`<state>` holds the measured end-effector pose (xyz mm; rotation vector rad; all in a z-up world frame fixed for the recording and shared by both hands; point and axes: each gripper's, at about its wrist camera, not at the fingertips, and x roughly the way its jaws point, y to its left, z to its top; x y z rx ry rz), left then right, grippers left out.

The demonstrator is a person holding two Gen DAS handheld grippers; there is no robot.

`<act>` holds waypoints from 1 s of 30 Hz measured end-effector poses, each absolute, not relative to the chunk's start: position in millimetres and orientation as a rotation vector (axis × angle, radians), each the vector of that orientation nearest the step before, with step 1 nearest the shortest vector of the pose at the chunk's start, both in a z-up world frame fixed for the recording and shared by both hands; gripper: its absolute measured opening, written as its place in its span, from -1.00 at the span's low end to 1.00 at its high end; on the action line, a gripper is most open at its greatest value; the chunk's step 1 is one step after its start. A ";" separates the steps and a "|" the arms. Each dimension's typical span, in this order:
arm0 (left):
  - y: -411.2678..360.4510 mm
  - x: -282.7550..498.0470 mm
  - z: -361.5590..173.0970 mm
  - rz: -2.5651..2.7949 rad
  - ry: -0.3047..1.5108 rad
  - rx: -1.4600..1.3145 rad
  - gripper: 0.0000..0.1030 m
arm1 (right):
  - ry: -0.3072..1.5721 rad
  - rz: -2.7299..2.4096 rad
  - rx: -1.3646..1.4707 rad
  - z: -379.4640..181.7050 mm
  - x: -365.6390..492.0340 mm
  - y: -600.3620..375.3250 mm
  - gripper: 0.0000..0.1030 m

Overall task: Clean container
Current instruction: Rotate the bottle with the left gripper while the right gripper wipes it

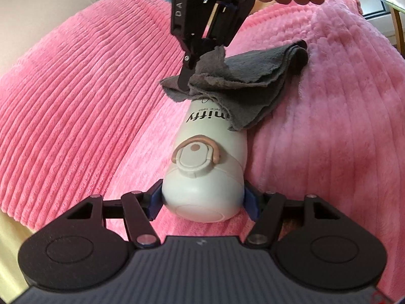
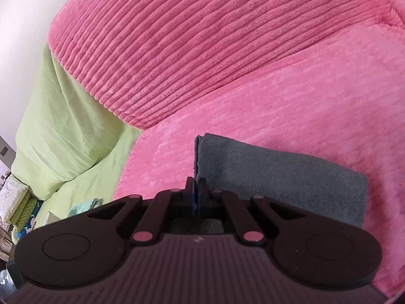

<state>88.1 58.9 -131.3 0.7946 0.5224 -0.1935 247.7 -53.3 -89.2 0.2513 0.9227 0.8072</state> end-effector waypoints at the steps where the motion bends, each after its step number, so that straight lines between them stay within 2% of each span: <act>1: 60.0 88.6 -130.5 -0.195 0.529 0.778 0.29 | 0.917 0.798 0.246 -88.7 246.7 -54.4 -1.00; 7: 75.5 91.6 -124.3 -0.231 0.567 0.637 0.29 | 0.900 0.759 0.274 -90.2 242.3 -67.1 -1.00; 9: 80.5 92.0 -120.7 -0.246 0.570 0.585 0.39 | 0.894 0.742 0.286 -90.7 240.8 -71.8 -1.00; 11: 86.1 90.2 -113.6 -0.271 0.557 0.515 0.62 | 0.890 0.727 0.319 -93.3 237.9 -78.0 -1.00; 12: 88.8 89.2 -109.9 -0.286 0.550 0.480 0.63 | 0.887 0.719 0.338 -94.7 236.0 -81.3 -1.00; 15: 94.3 91.6 -110.8 -0.286 0.569 0.439 0.58 | 0.871 0.692 0.383 -98.0 225.4 -91.0 -1.00; 17: 89.0 89.0 -117.4 -0.287 0.569 0.493 0.30 | 0.868 0.671 0.402 -99.8 218.6 -96.1 -1.00; 22: 70.5 79.9 -127.5 -0.252 0.514 0.708 0.28 | 0.862 0.648 0.434 -101.4 204.3 -106.8 -1.00; 26: 51.1 72.9 -143.7 -0.187 0.413 1.045 0.29 | 0.832 0.677 0.463 -94.1 196.6 -105.8 -0.97; 30: 51.3 71.4 -145.3 -0.184 0.412 1.042 0.29 | 0.802 0.707 0.492 -86.7 189.0 -104.7 -0.96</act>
